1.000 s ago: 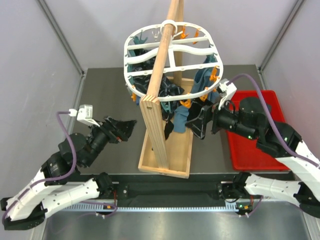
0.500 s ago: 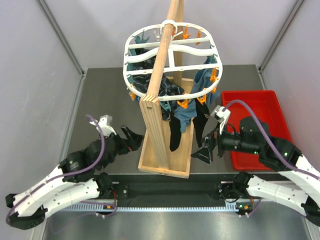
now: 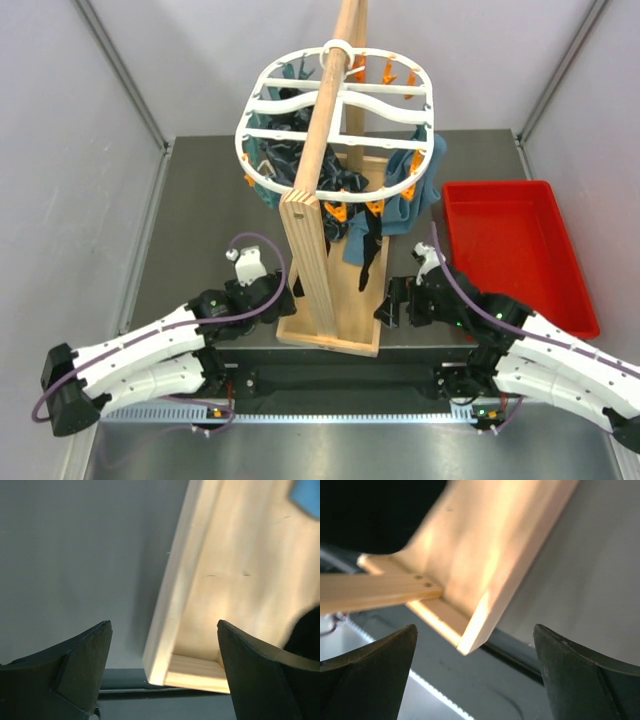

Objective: Clip the socks to the hanger
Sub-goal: Move the clothesline to the center of the board.

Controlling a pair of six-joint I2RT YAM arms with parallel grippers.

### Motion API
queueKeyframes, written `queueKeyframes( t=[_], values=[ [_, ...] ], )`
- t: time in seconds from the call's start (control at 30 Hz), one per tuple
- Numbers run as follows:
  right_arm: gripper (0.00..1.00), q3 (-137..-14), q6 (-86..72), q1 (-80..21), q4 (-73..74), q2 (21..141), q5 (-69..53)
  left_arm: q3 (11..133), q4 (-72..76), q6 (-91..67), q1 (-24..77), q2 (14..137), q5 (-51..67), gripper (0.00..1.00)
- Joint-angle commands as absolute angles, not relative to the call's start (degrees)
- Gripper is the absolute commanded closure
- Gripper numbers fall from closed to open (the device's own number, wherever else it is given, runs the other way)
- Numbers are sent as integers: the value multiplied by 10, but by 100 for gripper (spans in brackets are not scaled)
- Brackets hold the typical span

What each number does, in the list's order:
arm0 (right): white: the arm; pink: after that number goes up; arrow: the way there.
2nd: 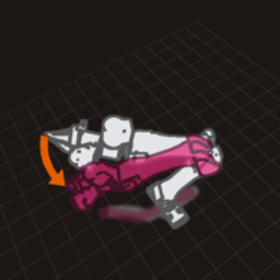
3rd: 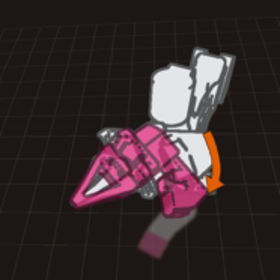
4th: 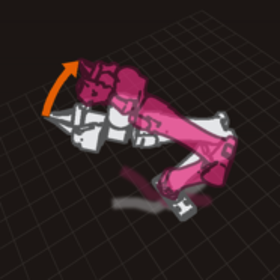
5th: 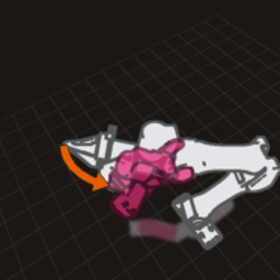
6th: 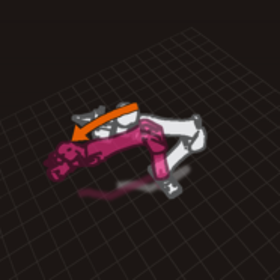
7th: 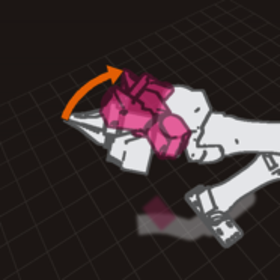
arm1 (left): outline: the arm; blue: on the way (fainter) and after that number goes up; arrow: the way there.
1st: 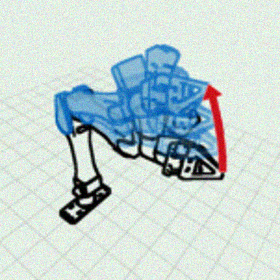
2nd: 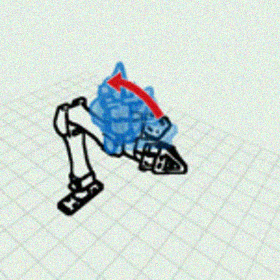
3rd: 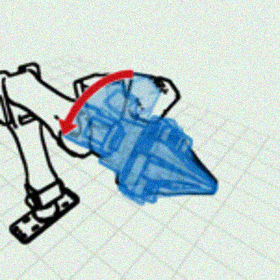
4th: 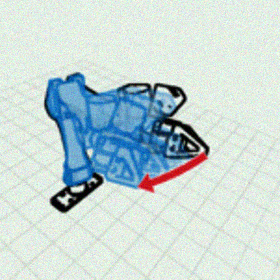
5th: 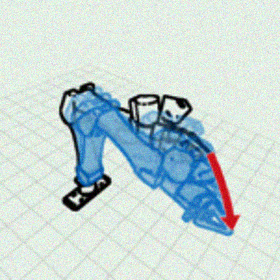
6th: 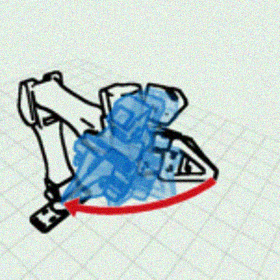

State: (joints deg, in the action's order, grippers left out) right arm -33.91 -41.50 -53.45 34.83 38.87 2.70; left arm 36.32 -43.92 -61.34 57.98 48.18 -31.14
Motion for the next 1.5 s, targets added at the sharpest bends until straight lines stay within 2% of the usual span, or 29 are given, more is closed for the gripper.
queueKeyframes(
  t=[0.0, 0.07, 0.2, 0.33, 0.4, 0.53, 0.57, 0.63, 0.67, 0.7, 0.77, 0.8, 0.9, 1.2, 1.23, 1.27, 1.33, 1.37, 1.4, 1.47],
  values=[
    [3, -310, -475, -535, 279, 417, 93, 352, -410, -592, 567, 511, -320, 10],
    [7, -284, -486, -535, 256, 433, 96, 331, -364, -571, 546, 519, -293, 12],
    [19, -256, -498, -535, 201, 461, 91, 283, -275, -541, 491, 538, -203, 21],
    [25, -236, -510, -535, 152, 485, 92, 254, -208, -518, 454, 544, -141, 41],
    [29, -226, -514, -535, 135, 501, 93, 253, -192, -513, 454, 548, -135, 42],
    [40, -221, -507, -534, 92, 540, 88, 258, -171, -504, 454, 571, -124, 51],
    [41, -225, -504, -533, 79, 560, 88, 260, -164, -498, 453, 589, -120, 57],
    [56, -228, -496, -524, 65, 580, 78, 267, -152, -493, 453, 607, -111, 67],
    [64, -232, -492, -519, 60, 596, 71, 271, -150, -493, 452, 626, -111, 79],
    [77, -234, -486, -507, 48, 602, 61, 274, -149, -490, 450, 634, -109, 85],
    [87, -236, -474, -485, 43, 614, 50, 285, -139, -485, 446, 659, -108, 97],
    [92, -238, -462, -476, 44, 617, 46, 288, -134, -483, 444, 666, -107, 100],
    [100, -245, -438, -440, 47, 617, 24, 307, -120, -471, 430, 695, -103, 100],
    [98, -272, -381, -362, 48, 629, -11, 376, -94, -425, 346, 763, -72, 100],
    [95, -275, -371, -355, 47, 634, -18, 383, -98, -422, 344, 765, -75, 100],
    [83, -277, -363, -345, 43, 641, -27, 385, -102, -421, 342, 759, -79, 100],
    [73, -279, -340, -338, 40, 647, -62, 383, -115, -423, 338, 748, -95, 100],
    [63, -279, -330, -336, 40, 648, -79, 381, -119, -424, 336, 727, -98, 99],
    [58, -279, -325, -336, 41, 644, -87, 374, -122, -426, 335, 715, -99, 95],
    [48, -277, -319, -336, 50, 626, -94, 364, -133, -432, 334, 666, -100, 75]
  ],
)
